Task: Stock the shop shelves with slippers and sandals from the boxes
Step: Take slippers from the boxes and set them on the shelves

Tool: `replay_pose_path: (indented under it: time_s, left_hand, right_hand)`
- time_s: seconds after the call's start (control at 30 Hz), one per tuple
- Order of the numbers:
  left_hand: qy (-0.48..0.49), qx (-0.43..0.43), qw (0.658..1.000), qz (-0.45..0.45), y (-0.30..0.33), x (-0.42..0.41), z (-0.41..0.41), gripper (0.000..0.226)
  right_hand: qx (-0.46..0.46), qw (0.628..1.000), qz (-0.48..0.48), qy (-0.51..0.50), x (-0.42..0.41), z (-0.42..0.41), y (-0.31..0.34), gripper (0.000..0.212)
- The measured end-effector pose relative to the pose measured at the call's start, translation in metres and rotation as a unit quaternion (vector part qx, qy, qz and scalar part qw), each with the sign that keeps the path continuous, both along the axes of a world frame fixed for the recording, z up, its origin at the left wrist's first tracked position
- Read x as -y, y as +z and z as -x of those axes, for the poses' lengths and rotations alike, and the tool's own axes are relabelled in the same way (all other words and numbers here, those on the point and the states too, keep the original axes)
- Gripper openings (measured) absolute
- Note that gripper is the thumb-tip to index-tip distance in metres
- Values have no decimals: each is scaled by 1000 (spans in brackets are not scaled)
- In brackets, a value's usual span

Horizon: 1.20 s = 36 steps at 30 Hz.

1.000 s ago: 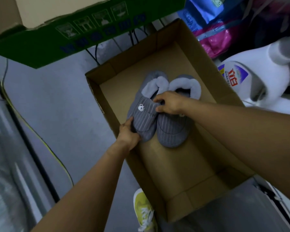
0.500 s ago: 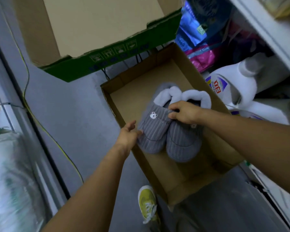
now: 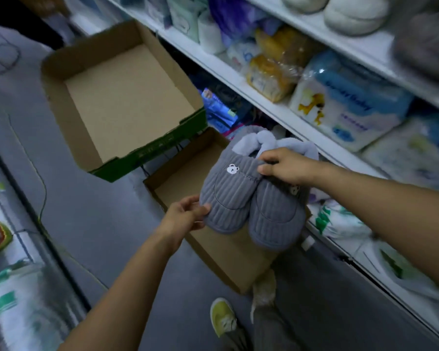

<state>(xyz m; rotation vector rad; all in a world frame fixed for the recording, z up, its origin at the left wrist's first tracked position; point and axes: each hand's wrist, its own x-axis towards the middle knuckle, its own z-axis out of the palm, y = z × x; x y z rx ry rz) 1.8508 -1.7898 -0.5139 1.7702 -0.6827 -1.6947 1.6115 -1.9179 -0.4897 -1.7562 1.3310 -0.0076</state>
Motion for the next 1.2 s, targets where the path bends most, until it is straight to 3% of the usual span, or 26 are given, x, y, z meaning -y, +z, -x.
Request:
replay_pose_path:
  time_s: [0.2,0.5,0.83,1.0,1.2]
  left_hand:
    - [-86,3,995,43,71,-6,56,40]
    - [-177,-42,982,55,145,-57,173,23]
    - [-205,-90,973,62,195,-196,334,26]
    - [-225,-92,967,71,207,-257,403,25]
    - [-264,-107,955,86,220,-303,491,27]
  right_hand:
    - [-15,997,49,-57,-41,68,84,21]
    - [-7,984,81,-157,-149,198,181,14]
    - [-19,973,118,-198,-320,359,240,20]
    - [-11,968,121,-220,-404,426,259,4]
    - [-5,952,129,-279,-487,511,292,23]
